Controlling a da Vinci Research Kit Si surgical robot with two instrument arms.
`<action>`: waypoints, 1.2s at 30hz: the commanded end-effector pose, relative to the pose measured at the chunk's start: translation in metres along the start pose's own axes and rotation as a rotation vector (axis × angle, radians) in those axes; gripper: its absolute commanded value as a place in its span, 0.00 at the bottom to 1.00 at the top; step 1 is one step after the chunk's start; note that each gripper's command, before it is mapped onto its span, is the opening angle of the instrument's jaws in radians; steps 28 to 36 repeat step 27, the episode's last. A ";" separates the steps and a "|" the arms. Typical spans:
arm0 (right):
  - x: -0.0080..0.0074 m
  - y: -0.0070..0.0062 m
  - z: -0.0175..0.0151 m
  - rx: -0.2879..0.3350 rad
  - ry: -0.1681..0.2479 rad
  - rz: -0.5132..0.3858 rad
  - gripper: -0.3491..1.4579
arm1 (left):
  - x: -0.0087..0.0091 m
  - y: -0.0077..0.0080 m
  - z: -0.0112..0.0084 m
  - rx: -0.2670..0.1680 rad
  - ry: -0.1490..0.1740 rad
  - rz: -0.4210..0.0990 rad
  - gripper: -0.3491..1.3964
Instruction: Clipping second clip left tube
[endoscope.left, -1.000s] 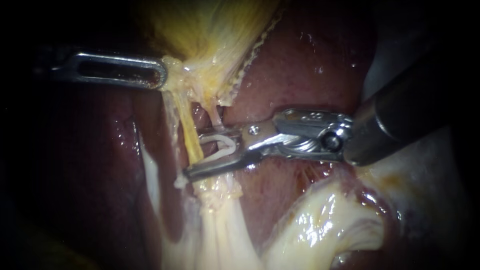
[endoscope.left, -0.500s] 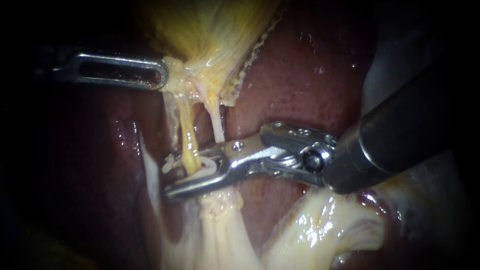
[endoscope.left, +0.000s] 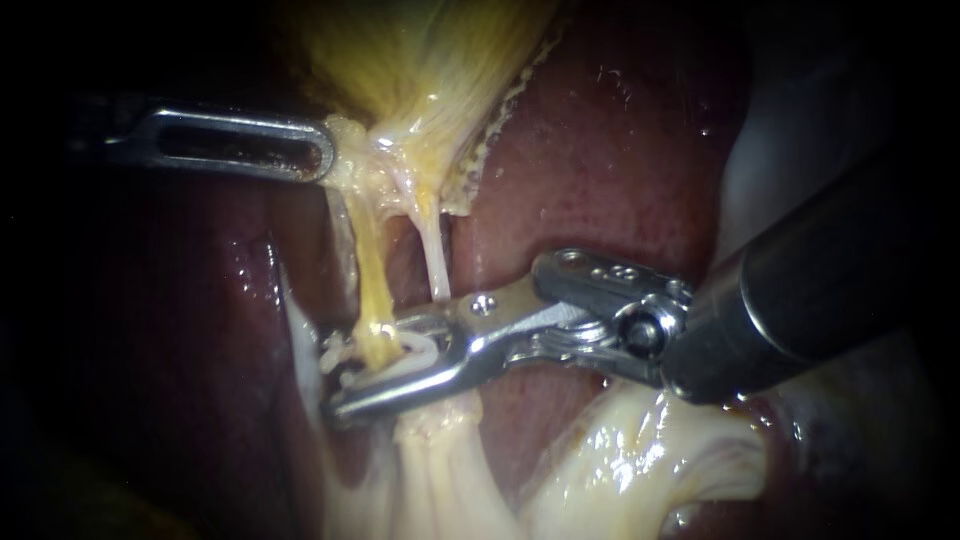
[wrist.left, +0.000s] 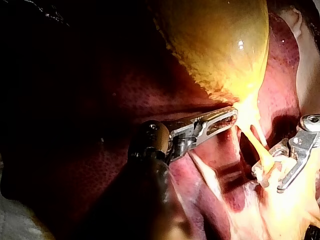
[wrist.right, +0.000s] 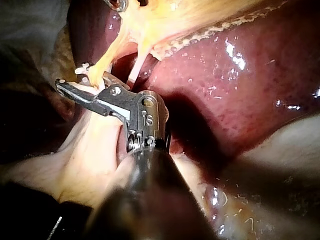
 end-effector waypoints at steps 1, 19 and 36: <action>0.0001 0.0001 -0.0001 0.000 0.000 0.001 0.27 | 0.0000 0.0000 0.0000 0.000 0.000 0.000 0.00; -0.0001 0.0009 -0.0005 0.000 0.000 0.036 0.00 | -0.0001 0.0000 0.0000 0.001 0.000 0.000 0.00; -0.0001 0.0009 -0.0006 0.000 0.000 0.036 0.00 | -0.0001 0.0000 0.0000 0.001 0.000 0.000 0.00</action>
